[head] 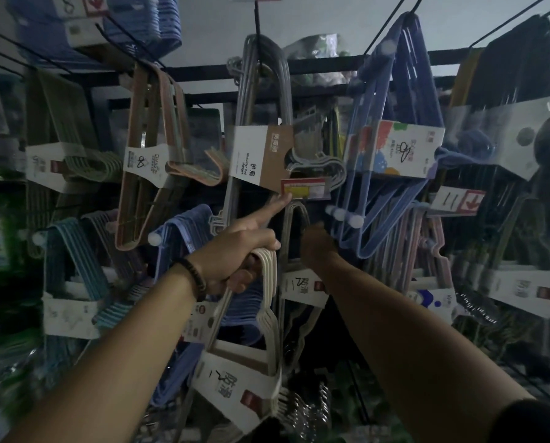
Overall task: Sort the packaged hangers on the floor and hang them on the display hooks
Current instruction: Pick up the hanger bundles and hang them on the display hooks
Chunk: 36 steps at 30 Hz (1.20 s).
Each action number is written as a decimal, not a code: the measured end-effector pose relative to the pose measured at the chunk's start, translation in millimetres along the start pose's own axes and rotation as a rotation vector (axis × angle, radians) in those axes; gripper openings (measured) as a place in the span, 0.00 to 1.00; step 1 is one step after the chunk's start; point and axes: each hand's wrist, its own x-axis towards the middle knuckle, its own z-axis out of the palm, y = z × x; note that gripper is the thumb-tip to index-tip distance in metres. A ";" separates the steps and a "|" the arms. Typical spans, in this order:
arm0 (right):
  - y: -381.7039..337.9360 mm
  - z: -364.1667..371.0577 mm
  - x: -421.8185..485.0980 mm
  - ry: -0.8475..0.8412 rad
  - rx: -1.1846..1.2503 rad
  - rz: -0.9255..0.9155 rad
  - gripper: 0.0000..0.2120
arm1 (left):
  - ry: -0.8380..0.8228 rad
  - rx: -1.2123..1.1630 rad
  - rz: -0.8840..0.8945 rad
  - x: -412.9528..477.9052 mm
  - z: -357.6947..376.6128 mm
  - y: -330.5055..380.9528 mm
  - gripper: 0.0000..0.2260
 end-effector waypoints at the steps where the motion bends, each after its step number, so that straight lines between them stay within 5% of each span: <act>1: 0.3 -0.5 0.7 -0.033 -0.004 0.025 0.23 | 0.001 -0.004 -0.005 -0.5 1.2 -1.1 0.31; 5: 3.1 -22.8 -23.0 -0.116 0.102 0.013 0.20 | 0.075 -0.033 0.003 -3.6 12.7 3.0 0.32; 7: 0.0 -51.0 -51.0 -0.190 0.418 0.147 0.16 | 0.100 0.052 0.048 -2.7 16.6 2.6 0.34; 9: 4.1 -70.7 -77.2 -0.088 0.579 0.174 0.13 | 0.097 0.016 0.019 -0.7 18.3 0.2 0.33; 13: 9.1 -104.2 -152.1 0.173 0.691 -0.057 0.21 | 0.118 0.031 0.046 -0.3 25.3 4.6 0.31; 15: 10.0 -113.4 -189.3 0.142 0.850 -0.191 0.22 | 0.115 0.082 0.068 -0.5 27.5 6.7 0.34; 18: 7.7 -112.4 -223.6 -0.028 0.726 -0.321 0.18 | 0.136 0.093 0.042 -3.5 34.2 10.4 0.34; 21: -1.3 -98.1 -235.3 -0.021 0.404 -0.320 0.20 | 0.139 0.051 0.069 -3.1 36.8 5.5 0.33; 24: -2.5 -81.4 -234.0 0.005 0.366 -0.293 0.13 | 0.119 -0.013 0.054 4.1 36.2 0.8 0.31; 29: 10.7 -83.8 -217.1 0.045 0.326 -0.308 0.06 | 0.196 0.282 0.084 14.8 26.5 11.1 0.23; 36: 24.5 -97.6 -174.7 -0.029 0.229 -0.182 0.10 | 0.323 0.667 0.081 11.2 16.2 16.7 0.19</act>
